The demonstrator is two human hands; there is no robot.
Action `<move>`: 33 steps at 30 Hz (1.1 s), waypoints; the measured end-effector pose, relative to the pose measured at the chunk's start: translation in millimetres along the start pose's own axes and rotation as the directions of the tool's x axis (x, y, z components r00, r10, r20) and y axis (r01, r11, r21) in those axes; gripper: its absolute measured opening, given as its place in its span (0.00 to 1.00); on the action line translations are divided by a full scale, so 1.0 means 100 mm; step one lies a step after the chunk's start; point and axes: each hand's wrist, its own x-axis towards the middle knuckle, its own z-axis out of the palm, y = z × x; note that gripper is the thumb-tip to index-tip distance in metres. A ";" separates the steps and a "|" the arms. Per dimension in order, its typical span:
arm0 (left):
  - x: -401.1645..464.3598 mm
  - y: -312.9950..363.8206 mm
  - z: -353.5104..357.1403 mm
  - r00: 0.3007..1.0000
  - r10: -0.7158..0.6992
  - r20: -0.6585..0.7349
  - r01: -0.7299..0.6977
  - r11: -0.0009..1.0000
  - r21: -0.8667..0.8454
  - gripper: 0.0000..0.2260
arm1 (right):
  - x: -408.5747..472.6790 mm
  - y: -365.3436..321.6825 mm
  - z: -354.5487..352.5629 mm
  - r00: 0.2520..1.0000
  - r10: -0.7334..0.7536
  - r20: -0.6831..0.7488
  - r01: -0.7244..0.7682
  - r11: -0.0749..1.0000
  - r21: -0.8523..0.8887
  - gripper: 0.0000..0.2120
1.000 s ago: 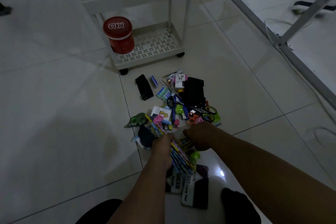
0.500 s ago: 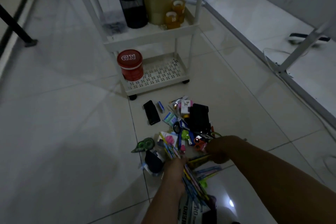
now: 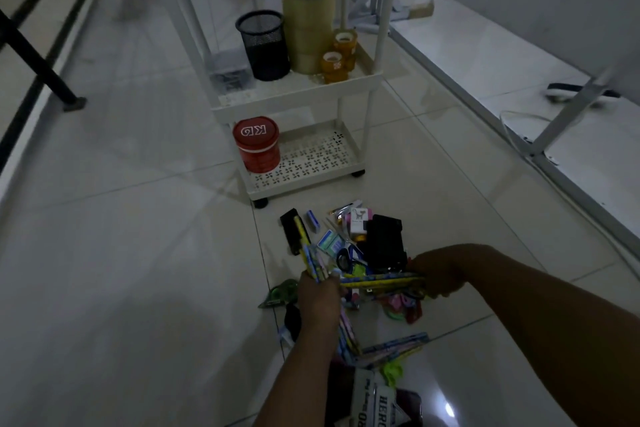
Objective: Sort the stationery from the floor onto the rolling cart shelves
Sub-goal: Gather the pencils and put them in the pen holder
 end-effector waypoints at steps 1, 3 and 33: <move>0.02 0.02 -0.01 0.999 0.024 0.026 -0.025 0.999 0.037 0.10 | 0.02 0.01 0.02 1.000 -0.005 -0.006 0.005 1.000 0.012 0.01; 0.06 0.03 -0.04 0.998 0.040 0.057 -0.044 0.997 0.059 0.06 | 0.06 0.02 0.04 1.000 -0.014 -0.024 0.014 0.999 0.030 0.02; 0.44 0.05 0.06 0.998 0.026 0.054 -0.014 0.977 -0.211 0.22 | 0.88 -0.51 0.20 0.838 -0.176 -0.516 0.532 0.472 0.703 0.18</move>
